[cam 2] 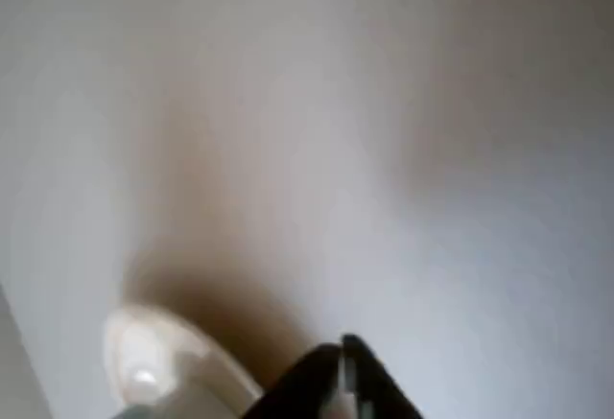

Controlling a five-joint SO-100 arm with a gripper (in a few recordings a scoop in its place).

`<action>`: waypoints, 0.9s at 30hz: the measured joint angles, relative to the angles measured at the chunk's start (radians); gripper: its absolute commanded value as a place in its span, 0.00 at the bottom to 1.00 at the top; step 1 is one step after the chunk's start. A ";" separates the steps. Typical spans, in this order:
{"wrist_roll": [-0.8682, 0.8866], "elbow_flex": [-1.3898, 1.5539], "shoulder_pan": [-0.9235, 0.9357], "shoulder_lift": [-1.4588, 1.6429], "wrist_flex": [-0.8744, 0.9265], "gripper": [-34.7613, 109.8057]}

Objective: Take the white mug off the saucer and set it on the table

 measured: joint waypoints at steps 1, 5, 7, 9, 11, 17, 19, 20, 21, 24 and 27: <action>0.000 0.000 0.000 0.000 0.000 0.24; 0.000 0.000 0.000 0.000 0.000 0.24; 0.000 0.000 0.000 0.000 0.000 0.24; 0.000 0.000 0.000 0.000 0.000 0.24; 0.000 0.000 0.000 0.000 0.000 0.24; 0.000 0.000 0.000 0.000 0.000 0.24; 0.000 0.000 0.000 0.000 0.000 0.24; 0.000 0.000 0.000 0.000 0.000 0.24; 0.000 0.000 0.000 0.000 0.000 0.24; 0.000 0.000 0.000 0.000 0.000 0.24; 0.000 0.000 0.000 0.000 0.000 0.26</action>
